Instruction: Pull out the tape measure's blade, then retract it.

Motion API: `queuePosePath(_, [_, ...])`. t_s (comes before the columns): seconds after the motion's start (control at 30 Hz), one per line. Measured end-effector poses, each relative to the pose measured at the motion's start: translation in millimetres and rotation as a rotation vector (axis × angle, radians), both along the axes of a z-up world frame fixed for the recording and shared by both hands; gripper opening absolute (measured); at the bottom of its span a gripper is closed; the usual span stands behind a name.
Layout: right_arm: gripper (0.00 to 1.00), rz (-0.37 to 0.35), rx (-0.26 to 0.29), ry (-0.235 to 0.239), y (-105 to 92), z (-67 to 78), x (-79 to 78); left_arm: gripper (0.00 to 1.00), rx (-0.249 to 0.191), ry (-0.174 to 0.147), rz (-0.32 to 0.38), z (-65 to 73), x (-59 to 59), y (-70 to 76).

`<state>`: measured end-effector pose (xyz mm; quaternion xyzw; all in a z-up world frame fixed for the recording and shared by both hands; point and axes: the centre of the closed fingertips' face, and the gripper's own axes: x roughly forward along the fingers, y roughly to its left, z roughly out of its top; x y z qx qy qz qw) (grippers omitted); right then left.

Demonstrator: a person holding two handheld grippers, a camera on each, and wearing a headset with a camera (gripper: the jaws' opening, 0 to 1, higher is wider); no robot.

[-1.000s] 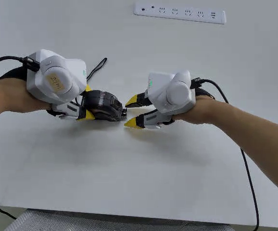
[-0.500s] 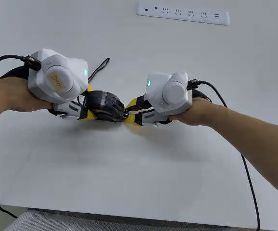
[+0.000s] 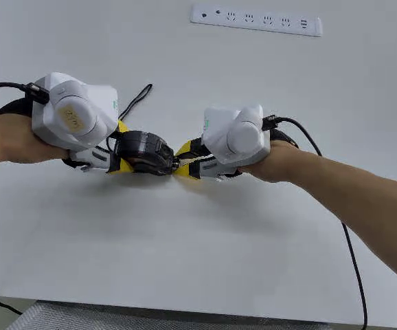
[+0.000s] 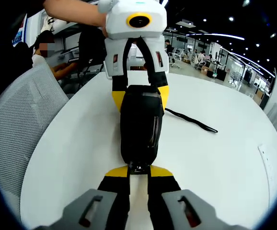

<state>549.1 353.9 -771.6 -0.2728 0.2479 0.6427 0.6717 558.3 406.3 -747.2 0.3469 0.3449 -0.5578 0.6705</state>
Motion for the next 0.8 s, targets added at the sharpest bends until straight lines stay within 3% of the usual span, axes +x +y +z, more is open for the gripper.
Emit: queuePosePath(0.8, [0.11, 0.027, -0.005, -0.017, -4.0, 6.8, 1.0, 0.29, -0.006, 0.002, 0.010, 0.4, 1.4, 2.7])
